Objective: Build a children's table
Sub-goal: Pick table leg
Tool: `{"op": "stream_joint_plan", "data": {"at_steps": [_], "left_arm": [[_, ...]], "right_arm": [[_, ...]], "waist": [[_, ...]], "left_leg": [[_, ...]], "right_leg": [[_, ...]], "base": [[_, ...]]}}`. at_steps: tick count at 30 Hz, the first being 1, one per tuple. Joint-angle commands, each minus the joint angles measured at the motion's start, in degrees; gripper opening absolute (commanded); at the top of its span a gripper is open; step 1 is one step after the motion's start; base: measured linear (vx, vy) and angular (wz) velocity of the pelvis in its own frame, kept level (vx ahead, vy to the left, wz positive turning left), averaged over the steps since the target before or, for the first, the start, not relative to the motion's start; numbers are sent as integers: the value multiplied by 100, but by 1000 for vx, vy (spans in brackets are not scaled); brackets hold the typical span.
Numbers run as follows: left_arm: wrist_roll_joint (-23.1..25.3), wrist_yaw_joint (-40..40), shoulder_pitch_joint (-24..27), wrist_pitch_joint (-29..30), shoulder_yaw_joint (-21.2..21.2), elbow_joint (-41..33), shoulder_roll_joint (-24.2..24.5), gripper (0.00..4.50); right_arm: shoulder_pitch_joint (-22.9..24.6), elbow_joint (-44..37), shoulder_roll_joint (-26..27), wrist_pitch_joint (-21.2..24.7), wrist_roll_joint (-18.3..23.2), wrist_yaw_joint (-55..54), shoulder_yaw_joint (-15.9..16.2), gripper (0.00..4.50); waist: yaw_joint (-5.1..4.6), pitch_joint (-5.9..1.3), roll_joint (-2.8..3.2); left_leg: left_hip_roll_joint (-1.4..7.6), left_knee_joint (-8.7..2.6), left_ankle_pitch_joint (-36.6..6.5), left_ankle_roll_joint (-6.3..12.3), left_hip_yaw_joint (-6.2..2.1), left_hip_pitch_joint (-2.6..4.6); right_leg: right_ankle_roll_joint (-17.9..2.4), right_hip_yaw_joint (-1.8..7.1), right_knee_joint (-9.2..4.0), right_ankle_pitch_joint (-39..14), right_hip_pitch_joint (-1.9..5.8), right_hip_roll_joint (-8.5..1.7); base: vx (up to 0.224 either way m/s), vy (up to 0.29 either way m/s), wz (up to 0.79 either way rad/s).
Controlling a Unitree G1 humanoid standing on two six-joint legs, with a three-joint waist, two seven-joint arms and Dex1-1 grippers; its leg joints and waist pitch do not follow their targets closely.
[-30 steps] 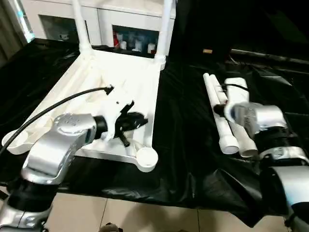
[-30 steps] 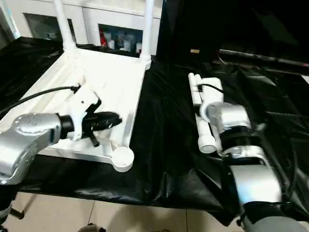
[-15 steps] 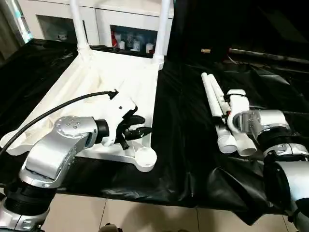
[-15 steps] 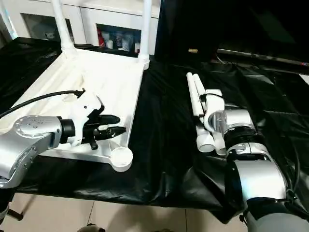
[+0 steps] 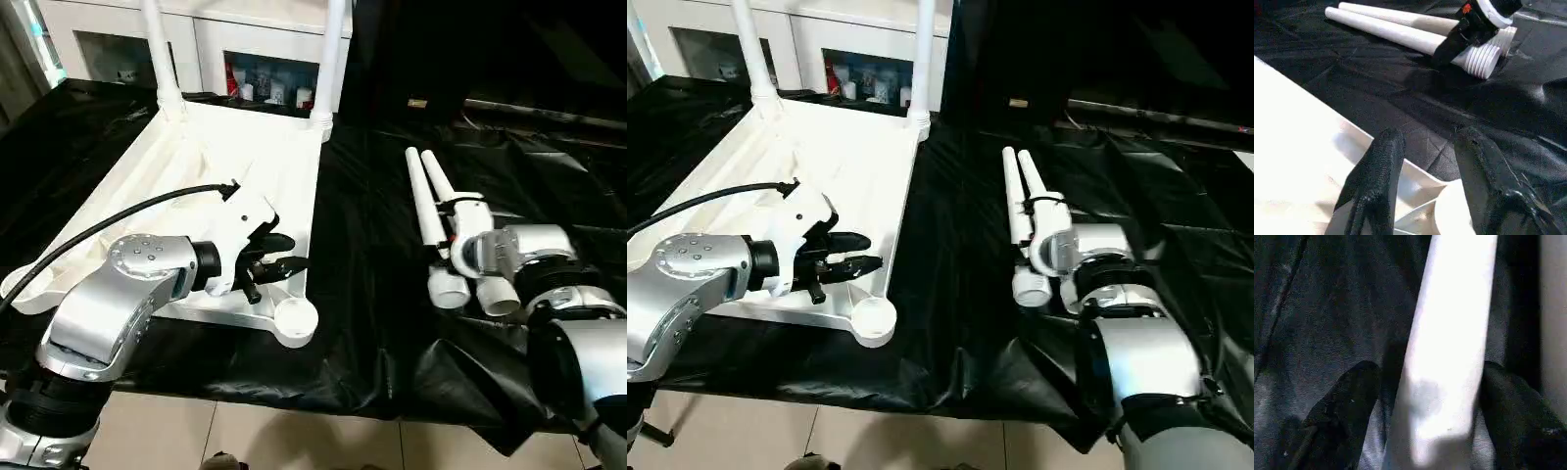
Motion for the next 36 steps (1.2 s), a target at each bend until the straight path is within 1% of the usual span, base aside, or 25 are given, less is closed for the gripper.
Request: {"op": "stream_joint_plan", "data": {"at_steps": [1, 2, 3, 6, 9, 15, 16, 18, 19, 20, 21, 23, 24, 25, 26, 27, 28, 29, 30, 31, 32, 33, 34, 35, 36], "left_arm": [[-33, 11, -112, 34, -86, -153, 26, 206], [-33, 11, -112, 34, -86, -153, 26, 206], [-29, 10, -115, 29, -92, -153, 24, 206], [-45, -40, -114, 25, -112, -175, 54, 206], [-71, -151, -95, 20, -183, -233, 139, 206], [-26, -230, -4, 35, -366, -356, 285, 206], [78, -148, 1, -4, -418, -333, 286, 234], [415, 228, -34, -210, -469, -158, 165, 244], [442, 255, -35, -233, -474, -146, 157, 253], [518, 471, -16, -495, -372, -37, -11, 253], [545, 599, 2, -672, -290, 28, -127, 279], [510, 726, -1, -757, -185, 104, -284, 289], [510, 726, -1, -757, -185, 104, -284, 289], [472, 759, -14, -866, -137, 162, -370, 299], [329, 809, -89, -1064, -10, 353, -603, 312], [259, 935, -240, -1098, 81, 599, -803, 324], [202, 1094, -423, -987, 181, 856, -991, 328], [179, 1106, -455, -960, 203, 900, -1022, 329], [51, 1157, -620, -813, 321, 1126, -1180, 332], [40, 1160, -633, -801, 331, 1144, -1192, 344], [40, 1160, -633, -801, 331, 1144, -1192, 360], [-191, 1074, -773, -648, 492, 1319, -1327, 369], [-442, 1028, -953, -482, 696, 1544, -1521, 371], [-770, 1046, -1161, -376, 977, 1792, -1801, 371], [-770, 1046, -1161, -376, 977, 1792, -1801, 382]], "right_arm": [[-100, 95, -17, 18, 58, -36, -132, 291], [-100, 95, -17, 18, 58, -36, -132, 291], [-93, 134, -10, 0, 50, -44, -137, 266], [-70, 209, 14, -25, 42, -64, -150, 249], [-55, 258, 29, -24, 30, -61, -149, 211], [-65, 350, 21, -116, 45, -149, -236, 192], [-67, 362, 14, -134, 60, -194, -270, 191], [-59, 379, -8, -170, 116, -298, -359, 191], [-59, 380, -9, -173, 121, -305, -366, 191], [-51, 387, -18, -195, 169, -367, -433, 191], [-46, 390, -23, -208, 200, -404, -477, 191], [-42, 381, -31, -235, 235, -442, -524, 191], [-42, 381, -31, -235, 235, -442, -524, 191], [-48, 368, -41, -242, 259, -442, -551, 191], [-64, 310, -65, -270, 341, -439, -641, 191], [-69, 199, -82, -326, 446, -371, -754, 191], [-53, 40, -98, -394, 575, -241, -880, 191], [-47, 7, -99, -410, 600, -213, -902, 191], [-13, -172, -105, -497, 731, -62, -1021, 191], [-10, -187, -105, -505, 742, -49, -1031, 191], [-10, -187, -105, -505, 742, -49, -1031, 191], [89, -480, -92, -610, 876, 149, -1127, 191], [265, -968, -64, -620, 1092, 500, -1217, 191], [585, -1737, -14, -574, 1391, 1031, -1245, 191], [585, -1737, -14, -574, 1391, 1031, -1245, 191]], "waist": [[-1, -430, 56], [-1, -427, 56], [2, -429, 49], [3, -418, 44], [8, -414, 32], [1, -402, 31], [1, -401, 32], [2, -404, 25], [-5, -404, 13], [3, -405, 32], [5, -407, 27], [7, -424, 29], [0, -422, 14], [5, -425, 18], [-4, -418, 27], [-5, -434, 63], [1, -439, 99], [13, -444, 87], [10, -458, 74], [21, -463, 88], [23, -464, 69], [12, -466, 92], [12, -463, 81], [40, -483, 81], [58, -486, 67]], "left_leg": [[212, -367, -1351, -408, -115, 87], [213, -368, -1357, -413, -115, 87], [214, -368, -1359, -419, -118, 87], [213, -368, -1460, -428, -121, 92], [216, -369, -1512, -439, -128, 94], [216, -369, -1691, -496, -131, 106], [215, -370, -1694, -501, -132, 102], [217, -368, -1706, -508, -134, 104], [218, -373, -1690, -496, -137, 93], [216, -368, -1701, -499, -138, 101], [214, -367, -1710, -496, -134, 102], [210, -364, -1651, -495, -142, 86], [207, -359, -1664, -473, -132, 87], [206, -353, -1639, -468, -135, 87], [189, -354, -1623, -431, -126, 62], [196, -348, -1614, -443, -122, 91], [188, -342, -1595, -435, -118, 82], [184, -334, -1620, -418, -101, 107], [183, -333, -1549, -377, -111, 80], [192, -338, -1490, -367, -123, 70], [195, -332, -1406, -325, -119, 70], [187, -329, -1309, -301, -119, 48], [161, -311, -1215, -234, -79, 52], [172, -308, -1140, -202, -94, 54], [172, -309, -984, -73, -89, 34]], "right_leg": [[-959, 265, -364, -1461, 246, -367], [-954, 266, -365, -1467, 244, -366], [-950, 264, -362, -1476, 244, -369], [-905, 263, -382, -1679, 232, -377], [-863, 263, -386, -1806, 218, -383], [-821, 265, -398, -1990, 192, -379], [-816, 265, -398, -1995, 195, -380], [-766, 265, -402, -2016, 196, -378], [-731, 264, -405, -2030, 202, -377], [-721, 263, -410, -2048, 197, -381], [-697, 262, -429, -2073, 196, -379], [-719, 253, -405, -1992, 213, -384], [-729, 253, -411, -1960, 206, -374], [-738, 251, -406, -1945, 207, -382], [-744, 254, -425, -1926, 214, -369], [-769, 253, -419, -1844, 208, -363], [-815, 257, -403, -1688, 210, -347], [-821, 259, -415, -1648, 194, -338], [-874, 256, -384, -1487, 234, -343], [-890, 252, -371, -1418, 248, -354], [-923, 251, -368, -1318, 247, -360], [-956, 252, -345, -1215, 268, -354], [-980, 266, -371, -1054, 271, -336], [-997, 263, -352, -953, 286, -348], [-1045, 268, -350, -687, 318, -345]], "base": [[0, 0, 0], [0, 0, 0], [0, 0, 0], [0, 0, 0], [0, 0, 0], [0, 0, 0], [0, 0, 0], [0, 0, 0], [0, 0, 0], [0, 0, 0], [0, 0, 0], [0, 0, 0], [0, 0, 0], [0, 0, 0], [0, 0, 0], [0, 0, 0], [0, 0, 0], [0, 0, 0], [0, 0, 0], [0, 0, 0], [0, 0, 0], [0, 0, 0], [0, 0, 0], [0, 0, 0], [0, 0, 0]]}}
